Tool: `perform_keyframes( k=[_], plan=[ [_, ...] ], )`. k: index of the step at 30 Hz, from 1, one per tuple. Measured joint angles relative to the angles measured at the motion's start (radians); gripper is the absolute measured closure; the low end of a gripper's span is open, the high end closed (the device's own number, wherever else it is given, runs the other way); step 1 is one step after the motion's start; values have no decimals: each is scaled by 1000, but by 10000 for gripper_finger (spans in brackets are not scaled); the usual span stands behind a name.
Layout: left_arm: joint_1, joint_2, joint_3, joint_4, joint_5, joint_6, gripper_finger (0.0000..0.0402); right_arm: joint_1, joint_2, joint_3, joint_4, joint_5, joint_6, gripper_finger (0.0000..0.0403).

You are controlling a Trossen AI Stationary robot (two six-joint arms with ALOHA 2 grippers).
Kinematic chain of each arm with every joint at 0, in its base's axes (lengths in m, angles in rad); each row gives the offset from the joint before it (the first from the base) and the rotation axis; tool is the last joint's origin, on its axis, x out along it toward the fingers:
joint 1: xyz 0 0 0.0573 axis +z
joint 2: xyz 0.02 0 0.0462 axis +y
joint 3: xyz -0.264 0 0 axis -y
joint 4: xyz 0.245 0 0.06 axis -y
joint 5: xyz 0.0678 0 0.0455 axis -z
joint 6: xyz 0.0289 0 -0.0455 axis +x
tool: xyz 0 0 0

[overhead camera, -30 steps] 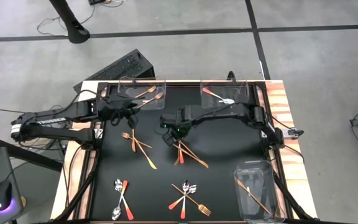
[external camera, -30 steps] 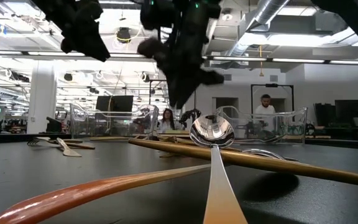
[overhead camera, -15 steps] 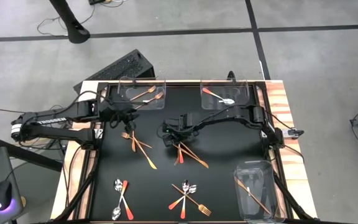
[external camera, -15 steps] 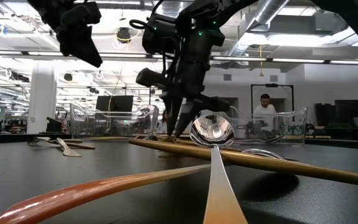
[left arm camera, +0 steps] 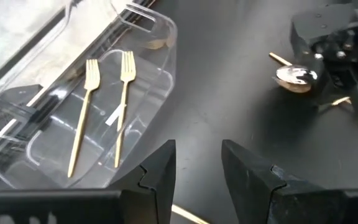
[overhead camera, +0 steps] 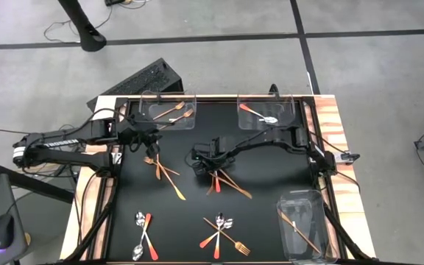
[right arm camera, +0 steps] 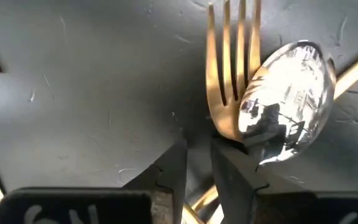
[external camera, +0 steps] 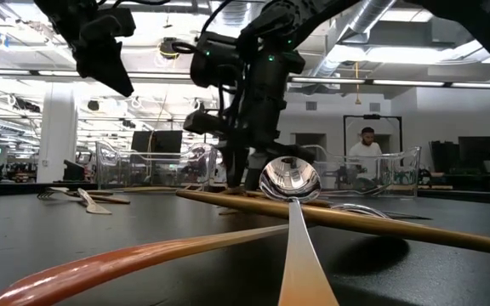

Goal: Sort silverware by color (type)
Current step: Put the orange spoon into the top right transparent bin

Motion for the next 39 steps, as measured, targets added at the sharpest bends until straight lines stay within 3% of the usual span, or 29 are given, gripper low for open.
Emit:
perform_keyframes(
  k=[18,34,39],
  plan=[
    [0,0,0,1,-24,-17,284,54,-87,64,-258,8,-17,237],
    [0,0,0,21,-25,-37,284,69,-93,-93,-68,2,51,240],
    [0,0,0,21,-25,-38,284,70,-92,-97,-43,4,51,266]
  ],
)
